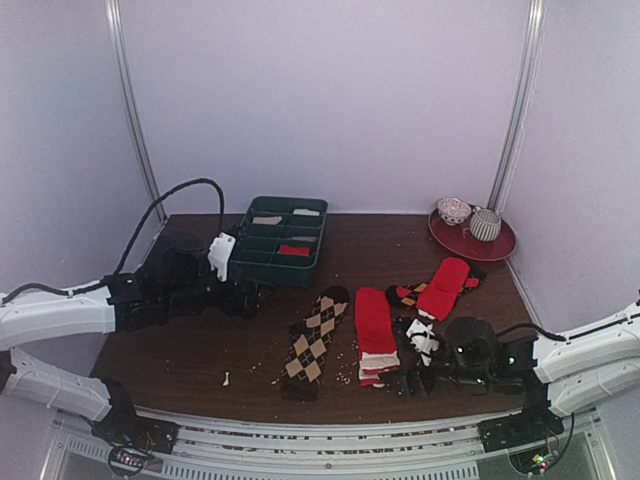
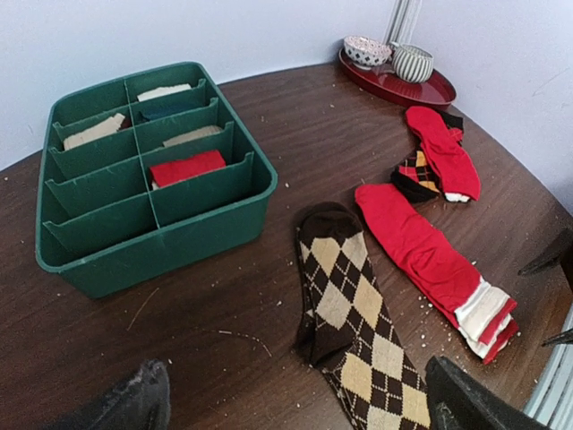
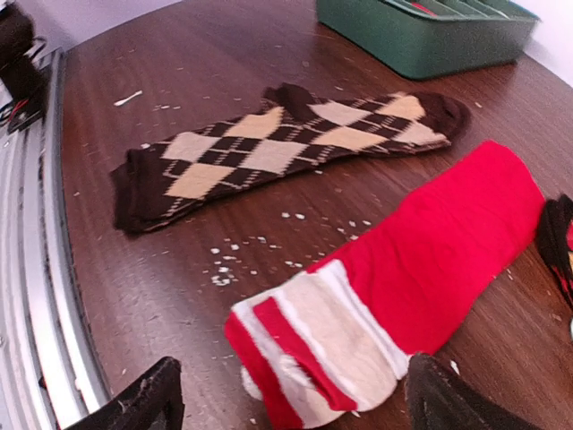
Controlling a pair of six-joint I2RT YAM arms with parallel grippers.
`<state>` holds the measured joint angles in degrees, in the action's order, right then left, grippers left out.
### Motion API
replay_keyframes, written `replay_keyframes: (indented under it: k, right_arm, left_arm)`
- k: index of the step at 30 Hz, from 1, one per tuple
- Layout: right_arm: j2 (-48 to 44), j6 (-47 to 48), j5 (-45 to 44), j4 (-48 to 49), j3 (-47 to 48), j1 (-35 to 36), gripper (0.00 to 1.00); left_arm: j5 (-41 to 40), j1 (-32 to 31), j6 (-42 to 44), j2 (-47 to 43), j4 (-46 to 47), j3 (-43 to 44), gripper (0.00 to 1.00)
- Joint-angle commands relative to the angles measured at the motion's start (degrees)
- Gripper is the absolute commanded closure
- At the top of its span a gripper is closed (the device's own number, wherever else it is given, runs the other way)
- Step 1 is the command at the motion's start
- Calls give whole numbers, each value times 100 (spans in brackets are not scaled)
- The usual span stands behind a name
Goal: Roll the socks
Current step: Pick up the sock from the center of the board.
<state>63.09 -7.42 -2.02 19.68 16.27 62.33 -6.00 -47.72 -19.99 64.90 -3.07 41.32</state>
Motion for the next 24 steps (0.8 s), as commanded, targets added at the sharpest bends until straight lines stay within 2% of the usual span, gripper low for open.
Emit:
replay_keyframes:
  k: [1,5,15,24]
  right_arm:
    - [-75,1030,659,1079,-307,141,15]
    - [74,1391,797,1052,-361,142,15]
    - [1200,2039,917,1174,-48,131,22]
    - [2002,1895,554,1496,8,80,35]
  left_arm:
    - [218,18,-60,62,312,-157,2]
    - [282,15,-44,161,339,-155,2]
    - [370,18,94,530,308,15,2]
    - [463,18,204,562,265,-6,2]
